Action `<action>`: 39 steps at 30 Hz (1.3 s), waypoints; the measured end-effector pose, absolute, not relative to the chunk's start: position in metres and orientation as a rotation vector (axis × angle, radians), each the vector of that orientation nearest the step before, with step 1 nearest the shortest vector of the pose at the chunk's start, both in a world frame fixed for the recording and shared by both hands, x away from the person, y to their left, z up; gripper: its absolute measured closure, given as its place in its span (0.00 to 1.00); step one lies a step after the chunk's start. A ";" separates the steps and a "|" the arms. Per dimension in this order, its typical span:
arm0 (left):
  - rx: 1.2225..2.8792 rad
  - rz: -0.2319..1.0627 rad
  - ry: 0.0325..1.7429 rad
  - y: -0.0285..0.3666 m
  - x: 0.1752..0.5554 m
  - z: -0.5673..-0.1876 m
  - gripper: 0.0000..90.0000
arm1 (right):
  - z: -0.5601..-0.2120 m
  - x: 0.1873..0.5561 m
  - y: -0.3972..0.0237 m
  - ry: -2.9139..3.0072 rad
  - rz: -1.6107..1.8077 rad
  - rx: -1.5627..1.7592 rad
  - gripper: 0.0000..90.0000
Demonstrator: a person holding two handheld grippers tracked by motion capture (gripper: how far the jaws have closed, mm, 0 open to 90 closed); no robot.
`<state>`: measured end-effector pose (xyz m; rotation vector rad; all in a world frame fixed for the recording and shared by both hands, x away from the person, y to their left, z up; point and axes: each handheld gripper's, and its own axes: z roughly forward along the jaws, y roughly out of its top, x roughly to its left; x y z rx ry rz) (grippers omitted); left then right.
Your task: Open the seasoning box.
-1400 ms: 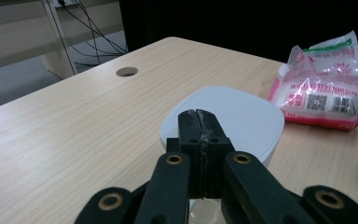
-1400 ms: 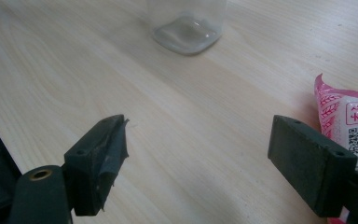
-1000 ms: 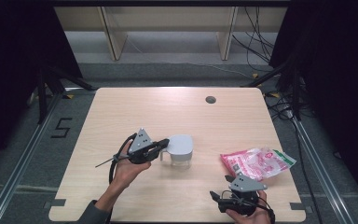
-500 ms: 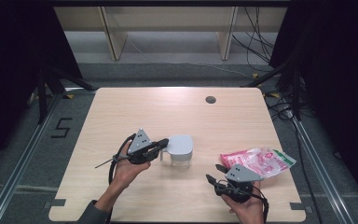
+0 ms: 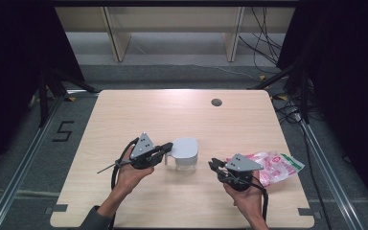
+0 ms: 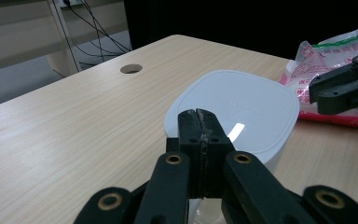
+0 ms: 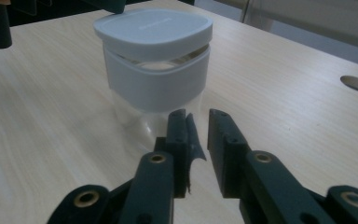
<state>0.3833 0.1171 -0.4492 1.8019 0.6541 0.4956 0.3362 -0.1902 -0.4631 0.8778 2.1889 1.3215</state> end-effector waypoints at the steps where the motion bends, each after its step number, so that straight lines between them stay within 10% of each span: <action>1: 1.802 0.496 0.652 0.117 0.383 -0.449 0.99 | -0.462 0.338 -0.189 2.171 1.309 0.850 0.91; 39: 1.790 0.510 0.648 0.119 0.383 -0.451 0.99 | -0.451 0.369 -0.160 2.234 1.341 0.783 1.00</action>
